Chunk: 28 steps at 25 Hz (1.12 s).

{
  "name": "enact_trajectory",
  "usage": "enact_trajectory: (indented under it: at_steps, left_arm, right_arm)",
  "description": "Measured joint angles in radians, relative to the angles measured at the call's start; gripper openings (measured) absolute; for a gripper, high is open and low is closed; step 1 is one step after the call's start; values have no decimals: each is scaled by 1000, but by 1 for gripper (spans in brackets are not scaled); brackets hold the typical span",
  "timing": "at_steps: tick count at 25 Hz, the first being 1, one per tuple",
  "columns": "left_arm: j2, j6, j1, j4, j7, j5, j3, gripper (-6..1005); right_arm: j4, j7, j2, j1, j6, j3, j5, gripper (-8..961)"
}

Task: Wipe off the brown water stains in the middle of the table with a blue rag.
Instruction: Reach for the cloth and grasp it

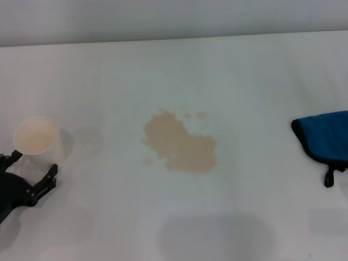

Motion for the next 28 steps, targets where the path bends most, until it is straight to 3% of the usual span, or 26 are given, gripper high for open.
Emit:
enact_trajectory:
  at_steps: [6, 14, 20, 22, 28]
  left_arm:
    - [0, -50, 29, -10, -3, 3, 5, 892]
    - [0, -169, 98, -39, -9, -45, -1, 892]
    - [2, -226, 127, -58, -16, -147, -2, 893]
    - [2, -233, 127, -59, -16, -160, -2, 893]
    - [2, -226, 110, -59, -16, -162, -2, 893]
  right_arm:
    - [-8, 13, 0, -7, -6, -3, 0, 855]
    - [-117, 228, -5, -29, -50, -20, -37, 855]
    - [-369, 681, -4, -36, -84, -34, -280, 855]
    - [-523, 963, -4, -17, -89, -34, -429, 854]
    - [-695, 1293, -4, 33, -41, -34, -625, 854]
